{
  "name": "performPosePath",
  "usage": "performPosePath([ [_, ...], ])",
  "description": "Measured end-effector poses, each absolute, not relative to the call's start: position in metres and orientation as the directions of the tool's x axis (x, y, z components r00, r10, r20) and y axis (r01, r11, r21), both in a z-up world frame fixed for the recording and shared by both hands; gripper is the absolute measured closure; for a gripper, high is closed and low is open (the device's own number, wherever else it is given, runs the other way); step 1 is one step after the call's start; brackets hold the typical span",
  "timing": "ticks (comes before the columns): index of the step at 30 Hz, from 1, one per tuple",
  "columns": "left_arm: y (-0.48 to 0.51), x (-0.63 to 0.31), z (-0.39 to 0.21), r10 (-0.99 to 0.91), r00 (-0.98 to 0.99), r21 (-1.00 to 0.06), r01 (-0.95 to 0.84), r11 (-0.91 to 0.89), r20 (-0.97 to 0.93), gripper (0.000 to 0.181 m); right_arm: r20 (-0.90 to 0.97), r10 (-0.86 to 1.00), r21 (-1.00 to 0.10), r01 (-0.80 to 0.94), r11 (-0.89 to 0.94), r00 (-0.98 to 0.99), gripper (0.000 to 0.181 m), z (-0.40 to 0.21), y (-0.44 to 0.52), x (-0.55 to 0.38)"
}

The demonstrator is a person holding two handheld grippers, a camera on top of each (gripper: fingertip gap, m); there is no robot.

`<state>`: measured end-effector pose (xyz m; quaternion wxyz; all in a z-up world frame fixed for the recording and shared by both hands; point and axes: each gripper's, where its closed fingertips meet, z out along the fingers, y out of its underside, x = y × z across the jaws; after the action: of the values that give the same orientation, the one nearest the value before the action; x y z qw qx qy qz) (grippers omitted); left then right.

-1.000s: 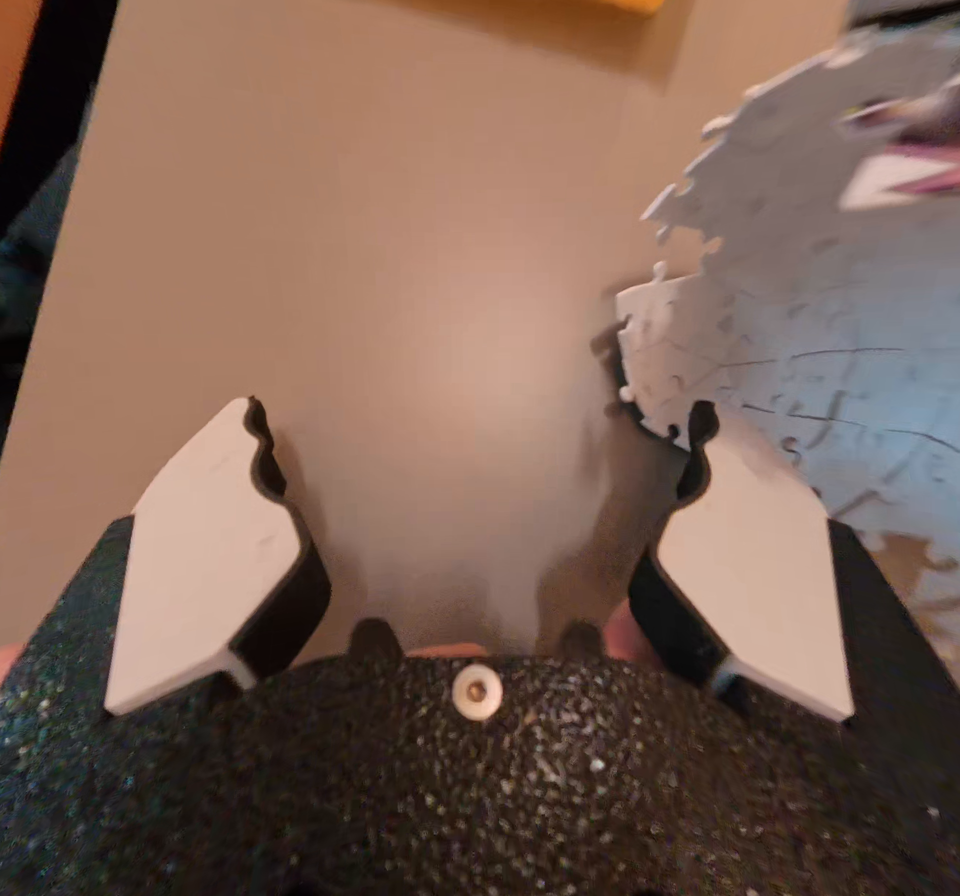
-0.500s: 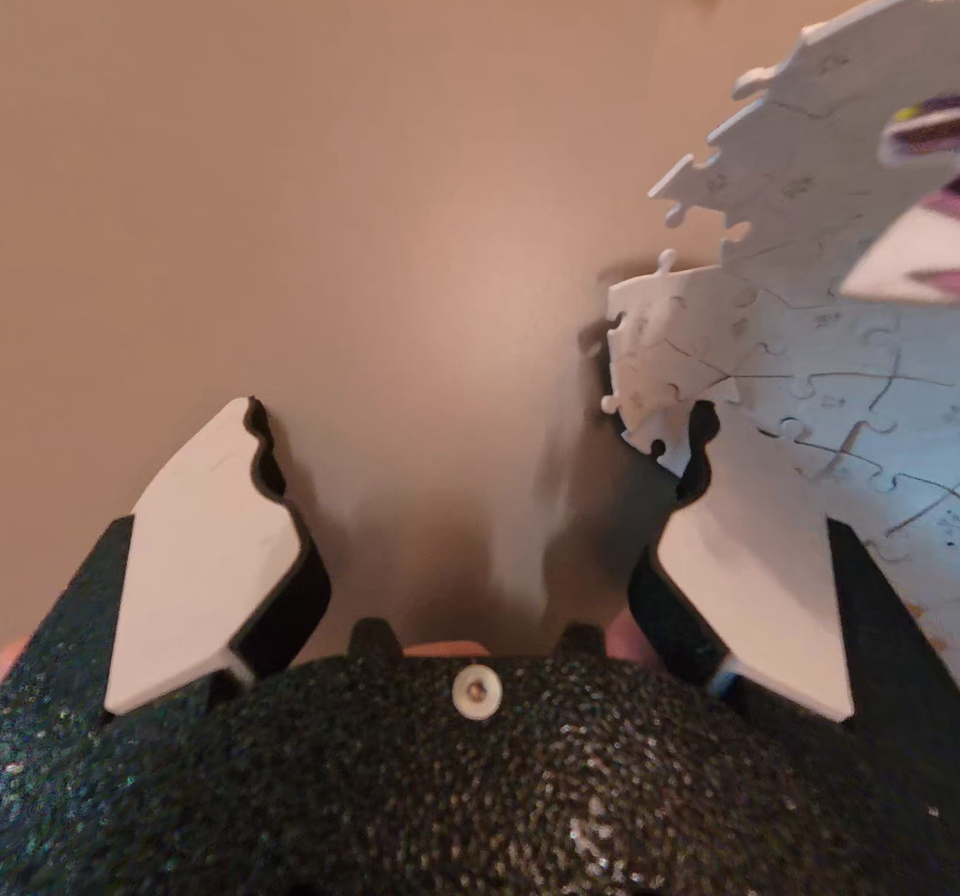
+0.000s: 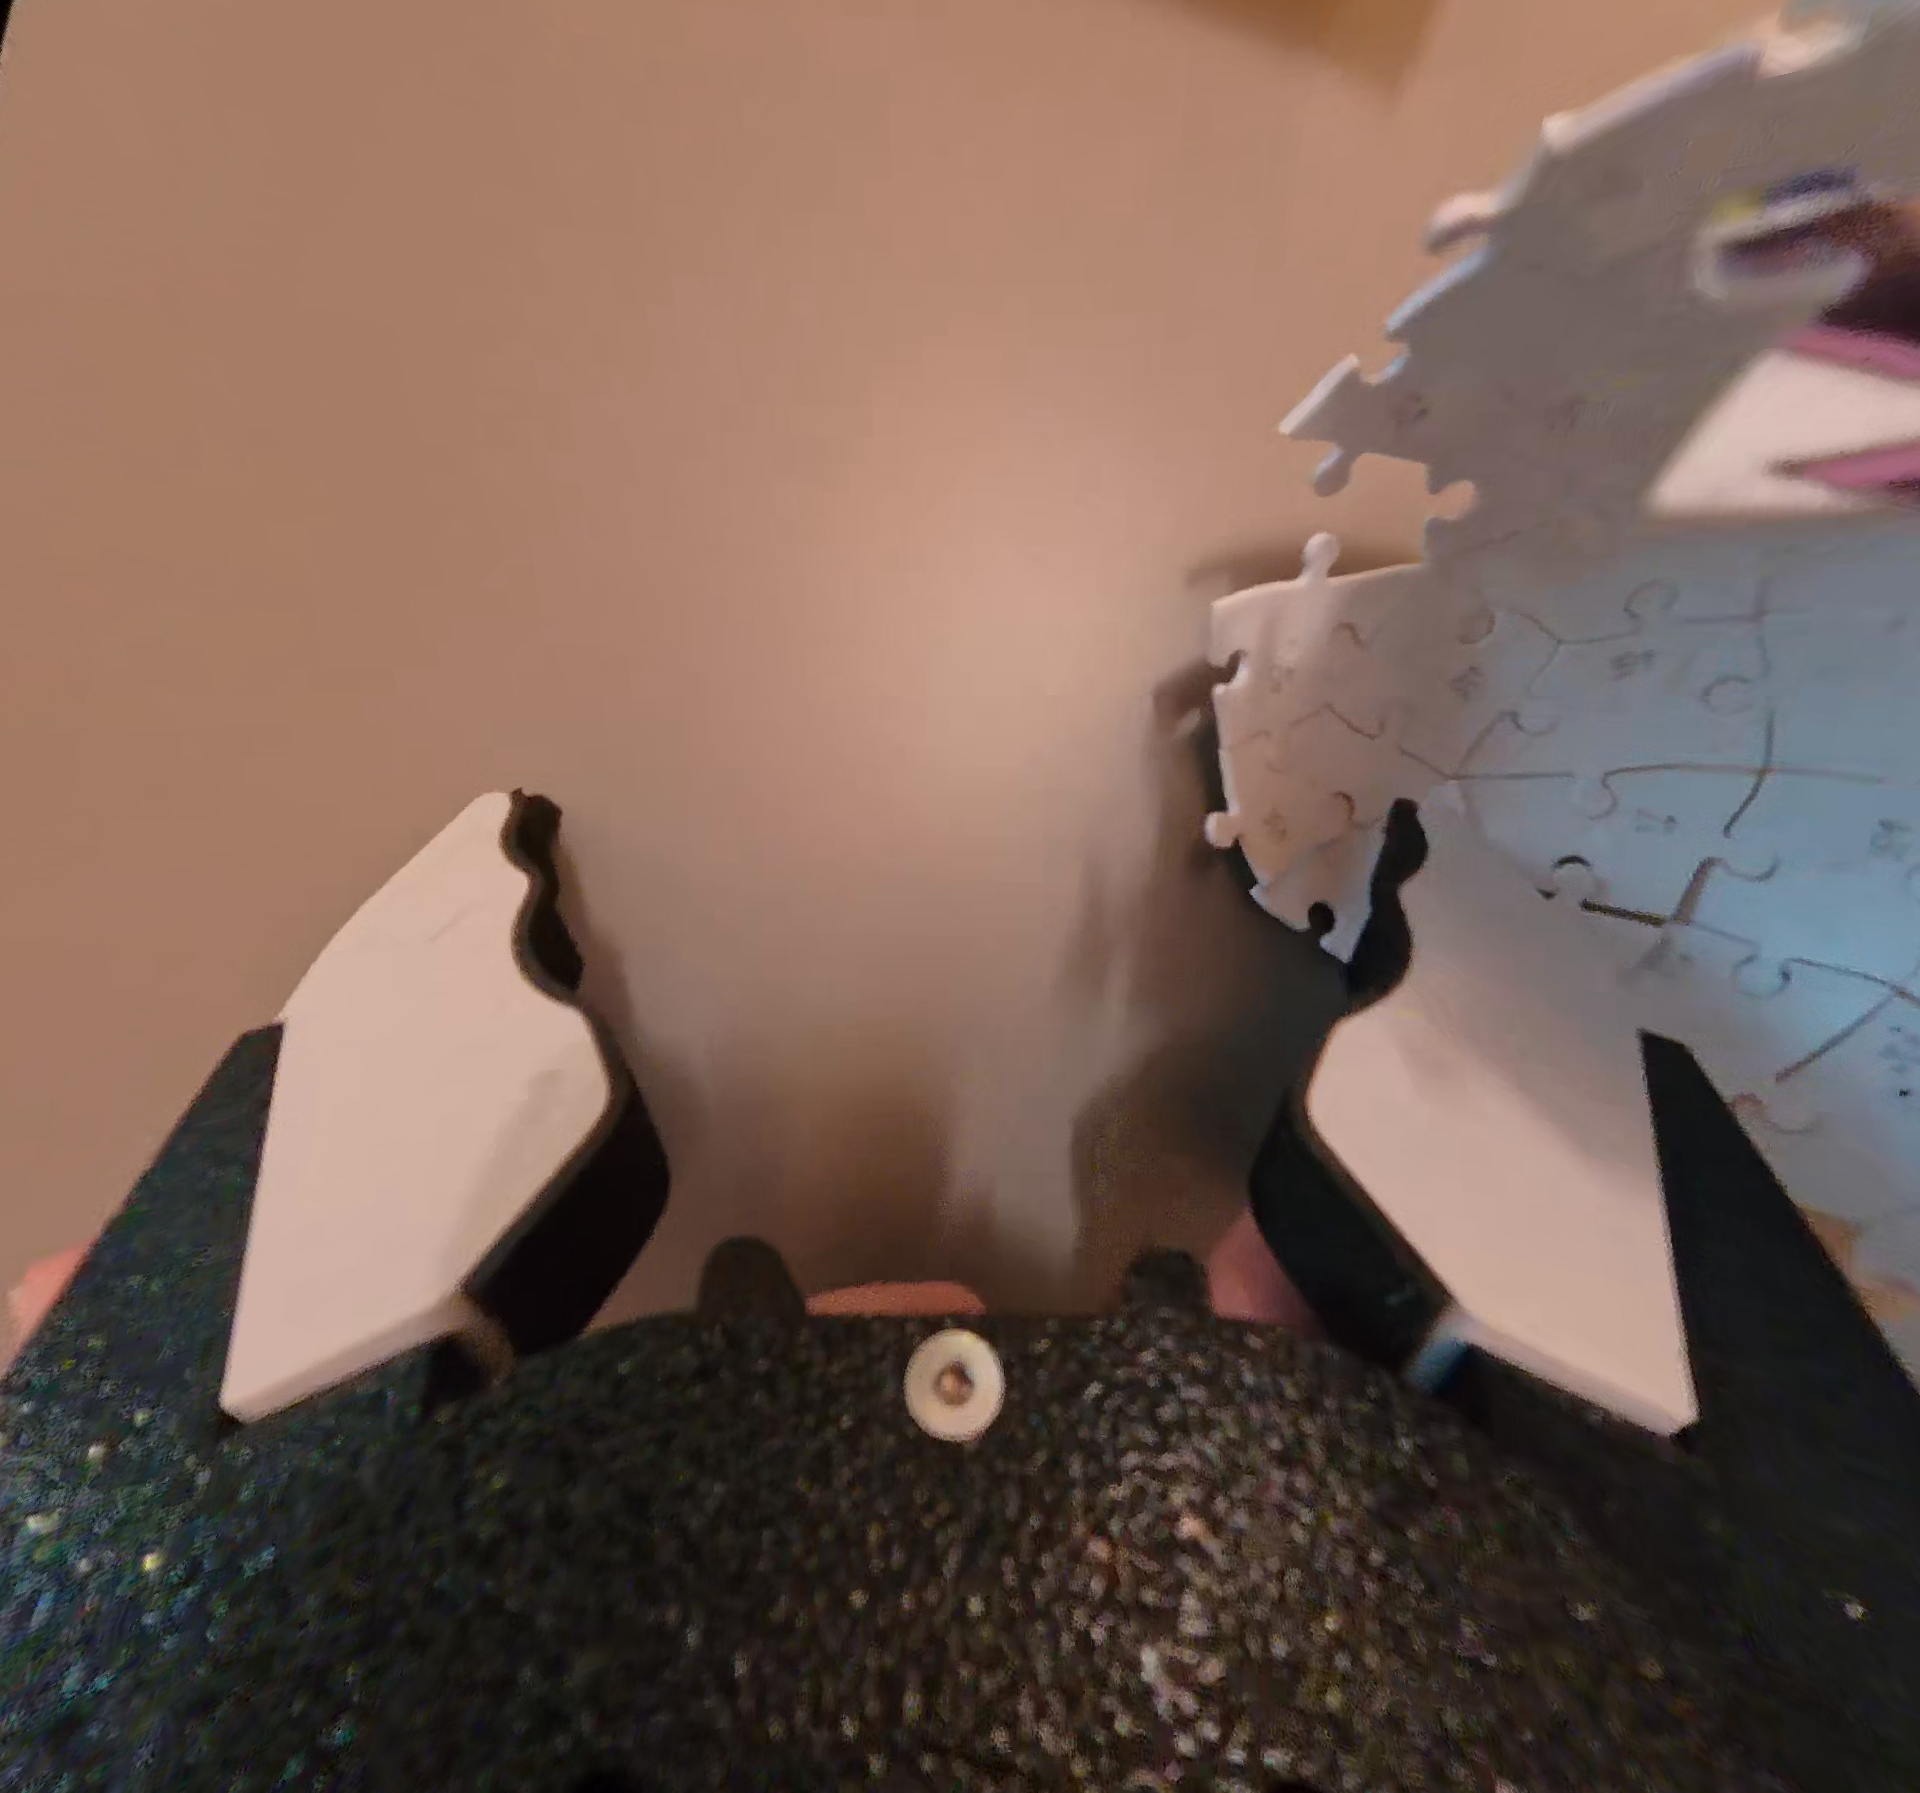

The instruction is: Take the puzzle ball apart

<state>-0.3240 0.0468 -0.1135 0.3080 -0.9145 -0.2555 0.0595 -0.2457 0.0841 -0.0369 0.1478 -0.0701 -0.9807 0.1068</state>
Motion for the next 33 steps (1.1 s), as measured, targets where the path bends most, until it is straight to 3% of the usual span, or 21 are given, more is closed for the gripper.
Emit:
performPosePath([
  [2,0.044,-0.328,-0.107,0.527,0.843,-0.612,0.476,-0.631,0.113,0.045,0.277,0.165,-0.220,0.104,0.970,-0.947,0.063,-0.037,0.084,-0.245],
  [7,0.038,-0.330,-0.112,0.504,0.863,-0.590,0.423,-0.688,0.031,0.036,0.287,0.139,-0.203,0.082,0.976,-0.948,0.063,-0.036,0.079,-0.247],
  [27,0.056,-0.321,-0.115,0.451,0.893,-0.611,0.356,-0.707,-0.001,0.036,0.287,0.151,-0.204,0.094,0.974,-0.946,0.063,-0.038,0.081,-0.247],
  [30,0.047,-0.331,-0.110,0.493,0.869,-0.627,0.410,-0.662,0.048,0.050,0.286,0.151,-0.201,0.095,0.975,-0.946,0.063,-0.038,0.082,-0.246],
  [33,0.038,-0.338,-0.110,0.498,0.866,-0.622,0.415,-0.664,0.047,0.052,0.287,0.146,-0.196,0.091,0.976,-0.947,0.063,-0.038,0.081,-0.247],
])
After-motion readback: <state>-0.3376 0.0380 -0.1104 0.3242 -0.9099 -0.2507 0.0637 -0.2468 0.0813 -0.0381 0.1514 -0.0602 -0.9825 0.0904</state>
